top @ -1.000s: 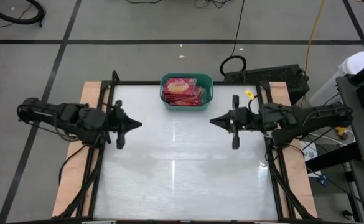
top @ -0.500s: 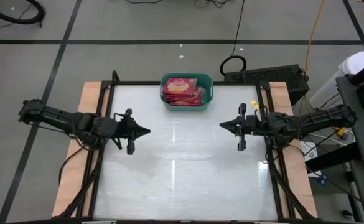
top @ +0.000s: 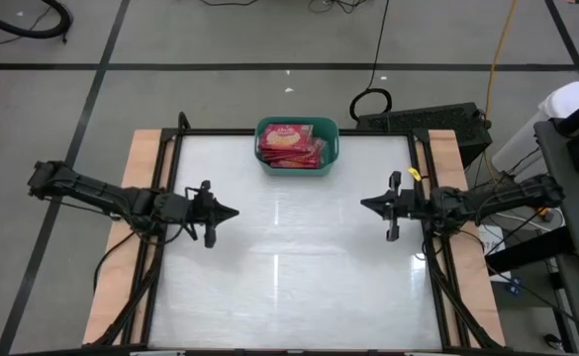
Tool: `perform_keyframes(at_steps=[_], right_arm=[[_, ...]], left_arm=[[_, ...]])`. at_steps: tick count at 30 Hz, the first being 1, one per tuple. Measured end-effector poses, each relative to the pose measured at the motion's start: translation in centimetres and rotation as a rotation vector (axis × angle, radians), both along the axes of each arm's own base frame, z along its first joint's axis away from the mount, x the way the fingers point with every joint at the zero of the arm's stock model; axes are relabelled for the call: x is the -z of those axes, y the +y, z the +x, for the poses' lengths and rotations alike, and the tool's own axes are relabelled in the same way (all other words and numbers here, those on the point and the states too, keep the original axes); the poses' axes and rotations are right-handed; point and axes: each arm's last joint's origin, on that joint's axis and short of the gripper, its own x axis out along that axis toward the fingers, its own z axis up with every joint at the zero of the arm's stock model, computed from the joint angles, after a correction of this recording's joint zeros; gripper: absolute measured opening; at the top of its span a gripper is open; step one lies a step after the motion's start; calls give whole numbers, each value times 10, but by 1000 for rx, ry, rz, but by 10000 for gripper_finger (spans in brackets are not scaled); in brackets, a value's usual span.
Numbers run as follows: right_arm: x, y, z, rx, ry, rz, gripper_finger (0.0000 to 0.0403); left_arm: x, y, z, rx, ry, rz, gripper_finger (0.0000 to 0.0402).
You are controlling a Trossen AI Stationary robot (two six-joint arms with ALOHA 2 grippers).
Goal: Sort popcorn bags into baskets
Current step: Return to Home Position
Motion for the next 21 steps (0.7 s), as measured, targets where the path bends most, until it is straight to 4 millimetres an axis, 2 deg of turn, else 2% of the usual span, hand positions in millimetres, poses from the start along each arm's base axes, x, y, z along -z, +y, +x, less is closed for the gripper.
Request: perform_keyframes(at_steps=[12, 21], right_arm=[[40, 1, -14, -148, -6, 86, 0], [38, 0, -21, -164, -80, 80, 0]], left_arm=[[24, 0, -11, 66, 0, -48, 4], [26, 0, -11, 77, -5, -24, 4]])
